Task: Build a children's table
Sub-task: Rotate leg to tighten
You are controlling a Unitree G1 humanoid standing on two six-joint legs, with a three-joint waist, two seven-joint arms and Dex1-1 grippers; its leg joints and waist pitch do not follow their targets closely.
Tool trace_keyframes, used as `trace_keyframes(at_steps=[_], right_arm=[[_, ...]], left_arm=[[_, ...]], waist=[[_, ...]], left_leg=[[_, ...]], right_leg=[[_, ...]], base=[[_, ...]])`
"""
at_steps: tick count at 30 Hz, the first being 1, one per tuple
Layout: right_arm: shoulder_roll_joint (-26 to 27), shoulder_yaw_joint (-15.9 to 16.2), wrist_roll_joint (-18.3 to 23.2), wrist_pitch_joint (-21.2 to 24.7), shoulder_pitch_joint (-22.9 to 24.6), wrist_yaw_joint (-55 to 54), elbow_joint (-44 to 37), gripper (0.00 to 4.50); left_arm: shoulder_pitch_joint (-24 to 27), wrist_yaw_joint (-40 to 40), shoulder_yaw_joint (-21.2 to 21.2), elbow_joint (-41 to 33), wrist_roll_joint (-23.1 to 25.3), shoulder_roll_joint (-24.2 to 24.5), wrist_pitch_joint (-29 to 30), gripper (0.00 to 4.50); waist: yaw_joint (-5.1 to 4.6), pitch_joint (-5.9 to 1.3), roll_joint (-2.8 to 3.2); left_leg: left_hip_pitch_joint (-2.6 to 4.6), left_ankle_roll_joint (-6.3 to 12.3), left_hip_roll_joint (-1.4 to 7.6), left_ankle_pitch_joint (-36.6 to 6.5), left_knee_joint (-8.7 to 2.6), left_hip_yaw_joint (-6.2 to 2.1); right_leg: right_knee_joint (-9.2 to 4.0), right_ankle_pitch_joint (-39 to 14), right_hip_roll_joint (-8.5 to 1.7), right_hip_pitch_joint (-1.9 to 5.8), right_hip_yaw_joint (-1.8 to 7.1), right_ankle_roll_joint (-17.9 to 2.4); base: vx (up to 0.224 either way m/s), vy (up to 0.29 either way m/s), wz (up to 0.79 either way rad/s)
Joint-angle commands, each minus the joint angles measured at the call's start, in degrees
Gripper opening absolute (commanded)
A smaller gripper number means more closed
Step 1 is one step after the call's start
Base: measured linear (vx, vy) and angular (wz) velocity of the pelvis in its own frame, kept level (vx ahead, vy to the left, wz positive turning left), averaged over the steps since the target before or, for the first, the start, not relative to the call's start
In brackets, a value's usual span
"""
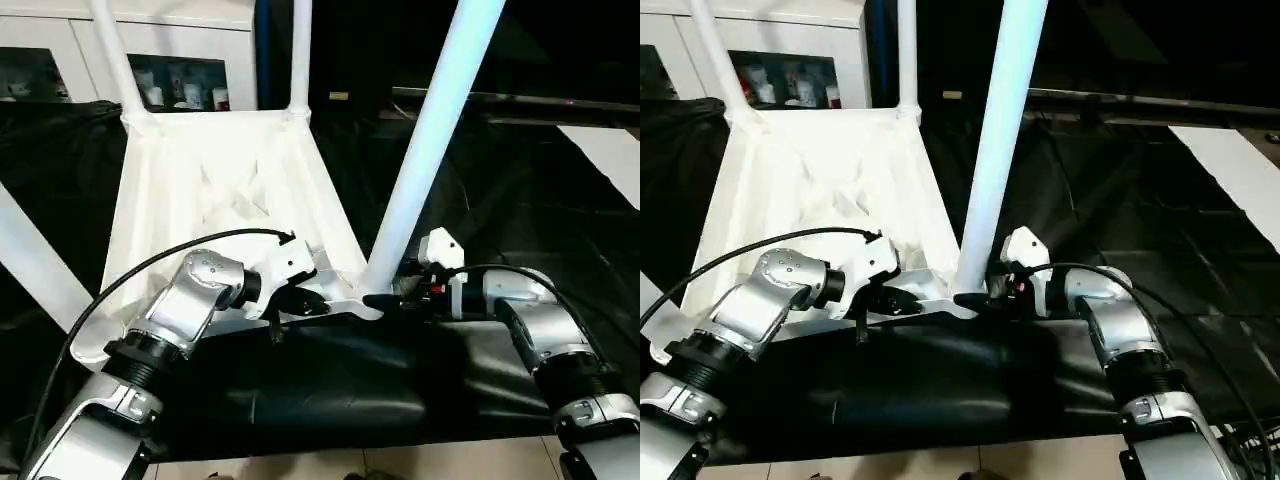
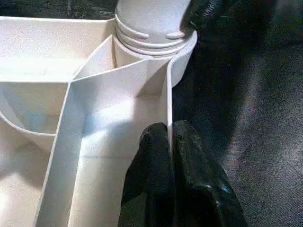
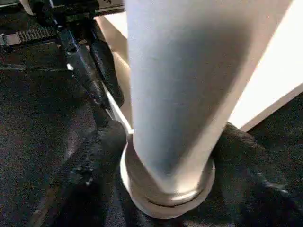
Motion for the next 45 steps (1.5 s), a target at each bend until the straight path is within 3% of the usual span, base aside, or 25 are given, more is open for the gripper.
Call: trace_keyframes(at_steps=[1,6,13,14,15,17,18,20,21,22,23,24,25,26,27,32,34,35,36,37,39,41,42,44,45], right_arm=[[-0.36,0.0,0.26,0.33,-0.9,0.75,1.26,2.67],[-0.01,-0.03,0.18,0.15,-1.13,0.78,2.07,2.2],[2.22,0.23,0.46,3.16,1.68,-2.05,1.16,2.09],[4.7,-0.41,-0.99,3.84,1.89,-9.3,3.16,2.07],[7.63,-1.66,-2.2,4.5,1.55,-17.99,5.57,2.06],[10.3,-2.86,-2.66,5.43,1.1,-24.85,7.43,2.06],[11.0,-3.16,-2.73,5.69,0.96,-26.52,7.88,2.06],[16.19,-5.29,-3.17,7.12,-0.7,-39.12,11.13,2.05],[16.19,-5.29,-3.17,7.12,-0.7,-39.12,11.13,2.05],[18.49,-5.83,-3.45,7.54,-1.8,-44.23,12.57,2.05],[19.85,-5.74,-3.59,7.49,-2.39,-45.49,12.77,2.05],[21.08,-5.34,-3.88,6.99,-2.99,-45.96,12.81,2.05],[21.12,-5.13,-4.06,6.68,-3.0,-45.77,12.68,2.05],[21.27,-4.33,-4.73,5.53,-3.06,-45.06,12.21,2.05],[21.44,-3.71,-5.49,4.44,-3.12,-44.78,11.91,2.61],[20.53,-4.47,-3.45,1.43,-2.7,-39.09,9.64,3.03],[16.86,-3.33,-2.14,0.66,-1.76,-31.15,6.67,3.26],[16.07,-3.11,-1.87,0.6,-1.5,-29.04,5.94,3.26],[12.98,-1.77,-1.69,-0.28,-0.49,-22.58,3.92,3.26],[12.98,-1.77,-1.69,-0.28,-0.49,-22.58,3.92,3.26],[10.26,-0.91,-1.31,-1.0,0.37,-16.76,2.3,3.26],[6.59,0.59,0.04,-3.23,2.26,-8.48,-1.27,3.26],[4.91,1.09,0.67,-3.23,2.92,-5.05,-2.59,3.26],[2.62,1.46,1.2,-2.69,3.36,-0.87,-3.76,3.26],[1.74,1.51,1.28,-2.42,3.31,0.5,-3.94,3.26]], left_arm=[[1.18,-0.48,-2.2,2.41,1.37,0.94,1.36,0.0],[1.28,-0.66,-2.24,2.19,1.25,1.05,1.38,0.0],[1.1,4.99,-0.84,3.29,1.7,-1.73,0.56,0.0],[0.84,8.97,-0.27,4.26,2.24,-3.91,0.47,0.0],[0.52,12.91,0.28,5.06,2.63,-6.39,1.24,0.0],[0.17,16.42,0.58,5.81,3.14,-8.58,1.72,0.0],[0.05,17.33,0.65,6.03,3.28,-9.14,1.81,0.0],[-1.11,23.49,1.18,7.66,3.88,-13.76,2.53,0.0],[-1.11,23.49,1.18,7.66,3.88,-13.76,2.53,0.0],[-1.63,25.3,0.95,8.15,4.14,-15.61,2.65,0.0],[-1.8,25.39,0.42,8.15,4.39,-16.44,2.52,0.0],[-1.95,25.37,-0.03,8.14,4.61,-17.16,1.98,0.0],[-1.96,25.25,-0.09,8.1,4.6,-17.21,1.95,0.0],[-2.0,24.78,-0.34,7.95,4.58,-17.38,1.84,0.0],[-2.05,24.51,-0.4,7.98,4.69,-17.6,1.73,0.0],[-1.13,20.27,-1.68,6.89,4.83,-15.64,0.96,0.0],[0.32,15.56,-2.73,5.03,4.16,-12.54,0.53,0.0],[0.62,14.48,-2.93,4.61,3.99,-11.87,0.49,0.0],[1.32,11.5,-3.07,3.42,3.3,-9.88,0.21,0.0],[1.32,11.5,-3.07,3.42,3.3,-9.88,0.21,0.0],[1.92,8.67,-2.98,2.25,2.63,-8.09,0.35,0.0],[2.7,4.91,-2.78,0.81,1.68,-5.83,-1.17,0.0],[2.97,3.15,-2.7,0.17,1.31,-4.8,-1.53,0.0],[3.7,-1.13,-2.92,-1.77,-0.44,-2.9,-2.38,0.0],[3.97,-3.13,-3.06,-2.86,-1.34,-1.99,-2.14,0.0]], waist=[[0.19,-3.04,0.32],[0.16,-3.01,0.37],[0.23,-2.85,0.05],[0.25,-2.64,0.17],[-0.19,-2.06,0.18],[-0.41,-2.02,0.4],[-0.97,-1.9,0.3],[-1.61,-1.95,0.59],[-2.16,-1.92,1.16],[-2.64,-2.07,1.05],[-2.99,-2.14,1.73],[-3.56,-2.04,1.99],[-3.56,-2.04,1.99],[-3.93,-1.99,2.15],[-3.99,-2.0,2.25],[-4.04,-2.06,2.03],[-3.62,-2.28,1.66],[-3.36,-2.35,1.84],[-2.89,-2.62,1.48],[-2.89,-2.62,1.48],[-1.88,-2.95,1.01],[-1.05,-2.96,0.85],[-0.67,-3.37,0.8],[0.08,-3.47,0.69],[0.08,-3.52,0.6]], left_leg=[[-1.1,4.33,0.11,-8.09,-3.56,0.72],[-1.13,4.31,0.11,-8.13,-3.53,0.72],[-1.11,4.25,0.16,-9.02,-3.61,0.73],[-1.09,3.85,0.14,-10.23,-3.72,0.67],[-0.96,2.32,-0.04,-13.55,-3.99,0.58],[-0.61,1.19,-0.26,-16.68,-4.02,0.23],[-0.5,0.7,-0.46,-19.2,-3.93,-0.05],[-0.19,0.63,-0.65,-21.27,-3.85,-0.42],[-0.22,0.46,-0.62,-22.52,-4.02,-0.75],[-0.82,0.56,-0.63,-23.42,-4.25,-1.26],[-0.53,0.94,-0.31,-24.58,-4.55,-1.46],[-0.7,1.21,-0.28,-26.19,-4.8,-1.73],[-0.7,1.21,-0.28,-26.19,-4.8,-1.73],[-0.03,1.71,-0.38,-28.55,-4.65,-1.73],[0.22,1.85,-0.36,-28.81,-4.62,-1.69],[-0.19,2.88,-0.27,-26.7,-4.92,-1.46],[-0.56,3.54,0.01,-24.01,-5.07,-1.27],[-0.58,3.68,0.19,-22.92,-5.06,-1.16],[-0.83,4.11,0.33,-18.65,-4.97,-0.6],[-0.83,4.11,0.33,-18.65,-4.97,-0.6],[-0.49,5.85,0.09,-12.91,-4.25,0.45],[-0.23,7.08,0.04,-11.93,-3.86,1.0],[-0.65,8.02,0.09,-8.17,-3.72,1.08],[-1.12,10.0,-0.2,-2.13,-3.17,1.24],[-1.11,10.44,-0.23,-1.6,-3.08,1.24]], right_leg=[[-3.76,-12.27,-2.39,3.78,2.64,-12.24],[-3.71,-11.87,-2.4,3.8,2.65,-12.54],[-4.02,-14.28,-2.41,3.67,2.62,-11.57],[-4.27,-16.67,-2.46,3.55,2.6,-10.89],[-5.02,-23.54,-2.32,3.13,2.42,-8.51],[-5.76,-30.41,-2.54,2.98,2.03,-5.86],[-6.56,-35.77,-2.53,2.66,1.63,-3.17],[-7.54,-39.22,-2.54,2.35,0.99,-0.86],[-7.94,-39.16,-2.55,2.49,0.4,-0.49],[-8.14,-38.72,-2.58,3.3,-0.35,0.37],[-8.46,-36.1,-2.79,3.28,-0.58,-0.43],[-8.65,-34.71,-2.71,3.68,-1.2,-0.75],[-8.65,-34.71,-2.71,3.68,-1.2,-0.75],[-9.36,-35.36,-2.75,3.29,-1.63,-0.4],[-9.49,-35.14,-2.83,3.17,-1.67,-0.61],[-8.9,-32.43,-3.2,3.31,-0.76,-2.68],[-8.02,-28.28,-3.23,3.58,0.09,-4.84],[-7.67,-26.55,-3.37,3.55,0.46,-5.69],[-6.65,-19.91,-3.1,3.67,1.11,-8.62],[-6.65,-19.91,-3.1,3.67,1.11,-8.62],[-5.48,-13.0,-2.8,3.35,1.95,-11.5],[-5.0,-12.81,-2.61,2.91,2.62,-12.76],[-4.11,-8.12,-2.65,3.52,2.73,-14.02],[-2.88,0.42,-2.45,3.82,2.93,-15.88],[-2.71,1.42,-2.44,3.91,2.93,-16.15]], base=[[0.0,0.0,0.0],[0.0,0.0,0.0],[0.0,0.0,0.0],[0.0,0.0,0.0],[0.0,0.0,0.0],[0.0,0.0,0.0],[-0.056,0.007,-0.06],[-0.056,0.015,-0.06],[-0.056,0.028,-0.1],[0.0,0.0,0.0],[0.0,0.0,0.0],[-0.035,0.057,-0.15],[0.0,0.0,0.0],[0.0,0.0,0.0],[0.0,0.0,0.0],[0.0,0.0,0.0],[0.0,0.0,0.0],[0.0,0.0,0.0],[0.059,-0.008,0.06],[0.071,-0.021,0.09],[0.072,-0.032,0.11],[0.077,-0.062,0.17],[0.08,-0.055,0.11],[0.07,-0.047,0.01],[0.054,-0.041,0.0]])
